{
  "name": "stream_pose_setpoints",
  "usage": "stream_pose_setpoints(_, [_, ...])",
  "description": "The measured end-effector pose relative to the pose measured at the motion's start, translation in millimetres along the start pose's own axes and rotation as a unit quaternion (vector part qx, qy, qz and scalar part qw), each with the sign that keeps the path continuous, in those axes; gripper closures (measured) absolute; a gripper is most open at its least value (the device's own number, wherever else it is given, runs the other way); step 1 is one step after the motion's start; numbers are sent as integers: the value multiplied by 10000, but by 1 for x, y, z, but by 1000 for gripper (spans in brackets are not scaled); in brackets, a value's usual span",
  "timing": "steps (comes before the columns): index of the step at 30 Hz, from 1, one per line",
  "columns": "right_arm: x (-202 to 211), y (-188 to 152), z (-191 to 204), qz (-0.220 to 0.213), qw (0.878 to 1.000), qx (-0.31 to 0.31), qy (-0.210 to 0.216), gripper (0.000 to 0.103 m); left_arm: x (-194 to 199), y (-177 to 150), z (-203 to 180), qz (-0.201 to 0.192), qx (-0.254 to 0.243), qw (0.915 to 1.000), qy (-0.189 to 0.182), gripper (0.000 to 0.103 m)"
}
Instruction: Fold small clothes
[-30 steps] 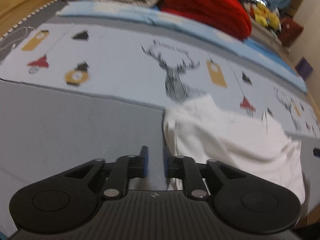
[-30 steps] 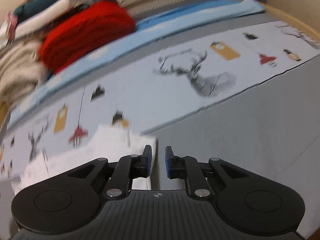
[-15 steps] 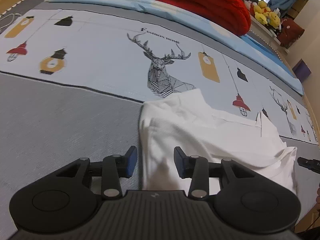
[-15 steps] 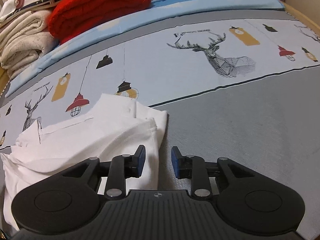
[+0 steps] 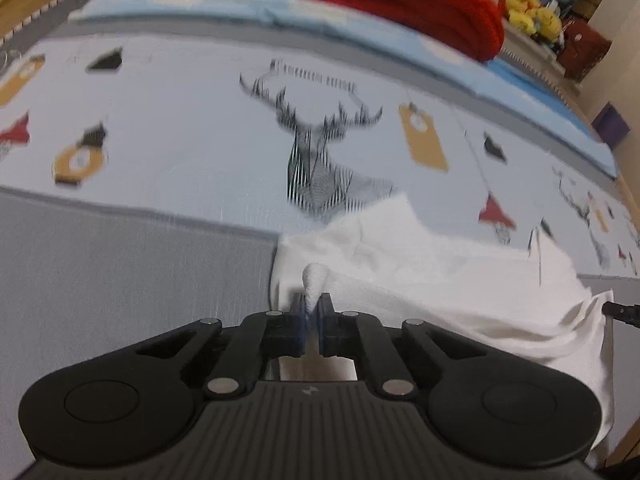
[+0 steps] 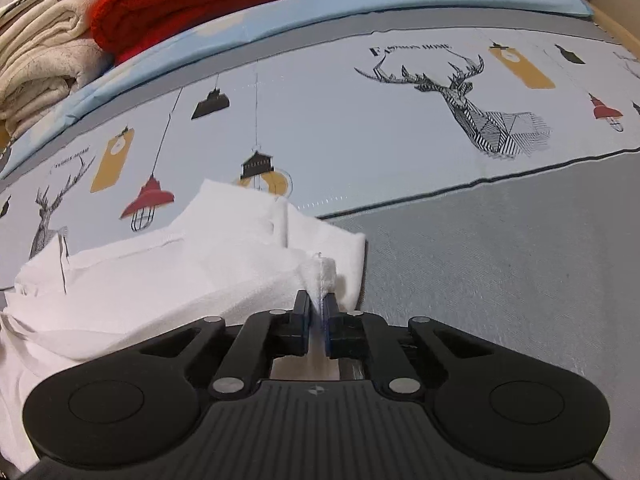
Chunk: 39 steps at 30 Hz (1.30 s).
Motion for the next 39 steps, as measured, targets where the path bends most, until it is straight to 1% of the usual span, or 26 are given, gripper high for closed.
stream_pose_setpoints(1, [2,3,-1,-65,9999,-75,18,99,4,6,-2,-170,-46,9998,16,98])
stream_pose_setpoints(4, [16,18,-6,-474,9976,-483,153,99,16,22,-6,-713,-172,9973,80,98])
stream_pose_setpoints(7, [24,32,-11,-855,9934,-756,101,99,15,36,-10,-1033,-240,9942,183,98])
stream_pose_setpoints(9, [23,39,-12,-993,9907,-932,67,99,10,42,-12,-1110,-231,9932,275,98])
stream_pose_setpoints(13, [20,52,-6,-1237,9860,-1117,4,99,-3,51,-9,-1144,-145,9920,520,98])
stream_pose_setpoints(15, [20,57,-1,-1355,9846,-1109,-7,99,-5,53,-4,-1177,-18,9915,553,96])
stream_pose_setpoints(16, [19,59,2,-1406,9837,-1118,-11,99,-8,54,-1,-1151,62,9918,555,94])
stream_pose_setpoints(17, [17,62,4,-1428,9833,-1127,-51,97,-12,54,0,-1060,167,9931,478,92])
stream_pose_setpoints(18, [14,62,5,-1369,9838,-1147,-147,90,-15,53,2,-921,226,9948,371,87])
stream_pose_setpoints(20, [2,59,6,-1014,9876,-1152,-323,79,-15,50,2,-785,317,9961,240,86])
stream_pose_setpoints(23, [-10,47,4,-503,9930,-970,-447,79,-12,42,1,-576,324,9978,36,86])
stream_pose_setpoints(25, [-10,39,1,-290,9948,-870,-442,79,-6,34,1,-513,370,9980,56,86])
stream_pose_setpoints(26, [-7,36,-1,-271,9950,-868,-412,79,0,29,2,-502,422,9978,48,86])
stream_pose_setpoints(28, [5,29,-8,-288,9952,-871,-327,79,12,19,1,-454,566,9973,-108,86])
stream_pose_setpoints(30, [18,18,-14,-223,9958,-864,-219,79,29,6,1,-223,707,9970,-222,86])
stream_pose_setpoints(32, [38,4,-17,-113,9969,-776,-5,79,47,-8,-2,8,681,9975,-172,86])
stream_pose_setpoints(34, [62,-8,-20,-135,9978,-617,186,79,71,-24,-4,65,676,9974,-258,86])
stream_pose_setpoints(36, [85,-23,-24,-195,9988,-364,249,78,86,-41,-3,97,753,9962,-430,86])
stream_pose_setpoints(38, [96,-39,-28,-166,9994,-176,243,77,91,-62,0,114,670,9966,-475,85])
stream_pose_setpoints(39, [97,-45,-31,-150,9995,-154,241,77,90,-73,3,138,639,9967,-486,82])
Point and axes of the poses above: each gripper's, at about its wrist camera, not at the fingertips, and x roughly against the way its jaws point, z to its left, y to its top, the point moved 6 cm from there along -x, roughly the way its jaws point, and after that the axes turned 10 degrees about -y, right-handed, at the moved point
